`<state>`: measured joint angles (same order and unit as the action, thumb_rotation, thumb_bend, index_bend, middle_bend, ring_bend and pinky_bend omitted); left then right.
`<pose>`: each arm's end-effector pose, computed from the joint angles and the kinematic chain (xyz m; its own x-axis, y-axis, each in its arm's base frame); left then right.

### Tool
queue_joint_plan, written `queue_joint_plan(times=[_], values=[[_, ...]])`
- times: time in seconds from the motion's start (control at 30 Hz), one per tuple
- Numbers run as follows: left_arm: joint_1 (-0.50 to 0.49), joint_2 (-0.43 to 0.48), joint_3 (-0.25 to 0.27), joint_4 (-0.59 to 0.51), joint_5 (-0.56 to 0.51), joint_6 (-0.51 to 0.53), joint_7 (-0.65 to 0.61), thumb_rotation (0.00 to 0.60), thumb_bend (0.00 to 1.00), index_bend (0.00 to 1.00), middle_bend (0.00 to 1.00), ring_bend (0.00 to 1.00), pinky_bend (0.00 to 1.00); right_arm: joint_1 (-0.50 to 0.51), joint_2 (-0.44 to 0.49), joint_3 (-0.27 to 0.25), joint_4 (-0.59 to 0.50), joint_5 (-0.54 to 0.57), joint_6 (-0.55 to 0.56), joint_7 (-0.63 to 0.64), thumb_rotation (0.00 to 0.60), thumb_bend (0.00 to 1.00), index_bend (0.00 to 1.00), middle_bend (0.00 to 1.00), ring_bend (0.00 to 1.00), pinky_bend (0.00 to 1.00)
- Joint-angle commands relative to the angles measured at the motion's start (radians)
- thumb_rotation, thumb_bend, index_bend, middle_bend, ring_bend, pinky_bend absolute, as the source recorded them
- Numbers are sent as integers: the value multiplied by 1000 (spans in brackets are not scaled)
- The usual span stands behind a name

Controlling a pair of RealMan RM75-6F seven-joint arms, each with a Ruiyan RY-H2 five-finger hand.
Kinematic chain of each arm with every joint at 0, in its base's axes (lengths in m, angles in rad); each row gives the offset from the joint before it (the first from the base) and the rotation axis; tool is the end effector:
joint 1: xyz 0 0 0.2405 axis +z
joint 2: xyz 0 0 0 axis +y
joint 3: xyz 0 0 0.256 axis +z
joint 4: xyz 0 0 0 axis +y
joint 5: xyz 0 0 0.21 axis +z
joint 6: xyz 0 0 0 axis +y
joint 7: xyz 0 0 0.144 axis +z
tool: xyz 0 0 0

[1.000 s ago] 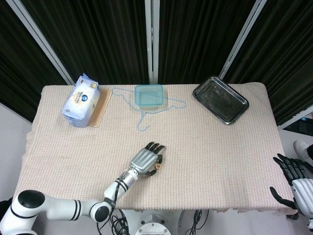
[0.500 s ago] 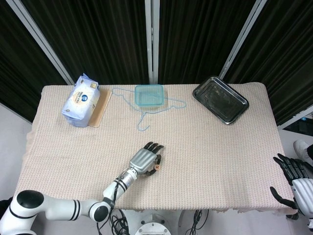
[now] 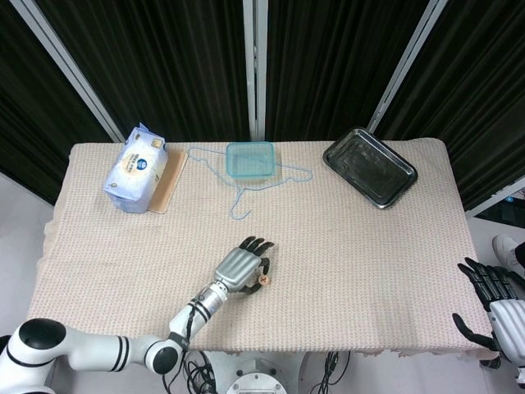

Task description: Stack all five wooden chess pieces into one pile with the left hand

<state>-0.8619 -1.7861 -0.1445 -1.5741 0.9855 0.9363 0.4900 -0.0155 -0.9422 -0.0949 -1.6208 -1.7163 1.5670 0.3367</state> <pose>-0.0593 0.2814 -0.0998 0.3975 0.4372 0.8068 0.8458 -0.5155 -0.1374 -0.3140 -0.1172 0.1932 0.2354 -0.1427 0.9614 -0.9707 -0.0843 0.2252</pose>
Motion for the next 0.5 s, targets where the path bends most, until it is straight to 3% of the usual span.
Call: queue_joint_plan(times=[0.03,0.5], values=[[7,33,-6,-39,-2,20,8,600,304,490,67,0,0,0,-1,-1,-1,-2,0,-4,600,302,0,0,0,0],[41,174,24,-152,-47,41,23,600,307,490,67,0,0,3,-6,-2,-16,2,-17,-41,600,302,0,0,0,0]])
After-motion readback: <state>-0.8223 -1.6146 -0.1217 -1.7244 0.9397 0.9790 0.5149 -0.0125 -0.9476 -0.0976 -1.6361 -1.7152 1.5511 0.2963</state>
